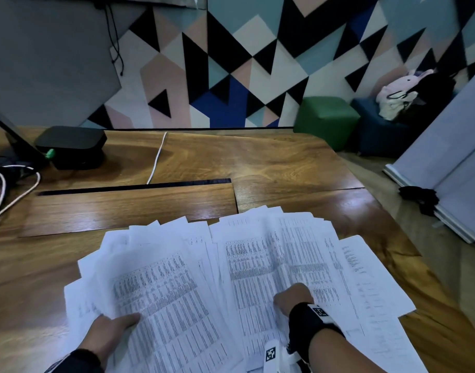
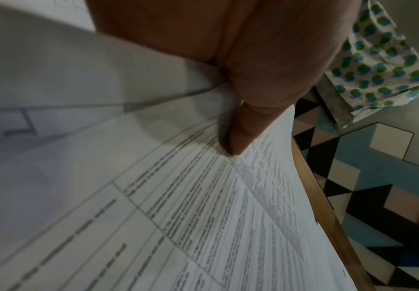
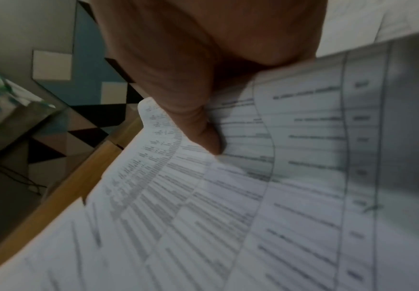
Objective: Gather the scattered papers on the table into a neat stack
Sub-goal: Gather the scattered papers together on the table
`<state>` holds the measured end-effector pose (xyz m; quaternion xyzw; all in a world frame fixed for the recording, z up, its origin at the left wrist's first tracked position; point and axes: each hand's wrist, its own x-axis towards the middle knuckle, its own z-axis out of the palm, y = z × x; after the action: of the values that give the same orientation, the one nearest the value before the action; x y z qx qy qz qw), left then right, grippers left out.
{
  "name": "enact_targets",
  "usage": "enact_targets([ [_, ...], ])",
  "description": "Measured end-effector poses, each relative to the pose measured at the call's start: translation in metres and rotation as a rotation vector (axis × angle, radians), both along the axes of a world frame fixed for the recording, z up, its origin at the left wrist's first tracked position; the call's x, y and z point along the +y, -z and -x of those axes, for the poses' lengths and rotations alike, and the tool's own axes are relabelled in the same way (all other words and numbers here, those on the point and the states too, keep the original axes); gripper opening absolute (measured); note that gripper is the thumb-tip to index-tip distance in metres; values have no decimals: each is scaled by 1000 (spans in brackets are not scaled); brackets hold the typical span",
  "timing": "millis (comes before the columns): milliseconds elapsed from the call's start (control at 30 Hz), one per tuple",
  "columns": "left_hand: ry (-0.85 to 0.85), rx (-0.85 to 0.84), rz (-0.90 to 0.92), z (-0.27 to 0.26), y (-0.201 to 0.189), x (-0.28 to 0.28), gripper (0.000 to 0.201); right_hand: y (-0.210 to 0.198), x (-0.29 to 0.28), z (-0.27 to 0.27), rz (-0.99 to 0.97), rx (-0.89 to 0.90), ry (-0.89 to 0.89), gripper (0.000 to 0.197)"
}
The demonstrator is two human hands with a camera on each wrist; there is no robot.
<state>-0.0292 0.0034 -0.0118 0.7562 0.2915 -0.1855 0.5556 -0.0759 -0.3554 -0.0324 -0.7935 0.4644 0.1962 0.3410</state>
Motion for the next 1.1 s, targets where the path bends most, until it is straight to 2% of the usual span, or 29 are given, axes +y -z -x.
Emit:
enact_targets([
  [33,1,-3,-5,0,-1,-1,22,-1,1,1,-40,-28,1,29],
  [133,4,-10,-8,-1,-1,-1,21,-18,-10,2,-111,-99,-51,10],
  [267,8,0,-12,0,0,1,22,-44,-65,-5,77,-179,-60,10],
  [367,0,7,-18,0,1,1,23,-36,-104,-8,227,-46,-25,20],
  [433,1,6,-23,-1,2,0,29,-15,-120,-7,264,113,-20,43],
  [533,9,3,-22,0,0,-3,26,0,-124,1,327,260,25,97],
  [567,5,5,-20,0,-1,-3,25,0,-125,2,361,280,29,106],
  [633,1,5,-19,1,-2,-4,24,1,-126,3,391,281,7,112],
  [733,-13,4,-20,1,-1,-5,25,3,-127,2,315,253,11,120],
  [767,-7,10,-28,1,-3,-6,24,2,-127,1,282,226,11,115],
  [867,-20,10,-22,2,-3,-6,21,-9,-124,-1,107,18,44,60],
  [900,-20,11,-27,2,-4,-6,22,-11,-124,-1,27,-62,70,49],
  [1033,-20,23,-47,3,1,-4,35,-28,-108,4,-288,-226,114,24],
  [1100,-7,31,-41,2,2,-3,35,-39,-98,5,-289,-269,71,18],
])
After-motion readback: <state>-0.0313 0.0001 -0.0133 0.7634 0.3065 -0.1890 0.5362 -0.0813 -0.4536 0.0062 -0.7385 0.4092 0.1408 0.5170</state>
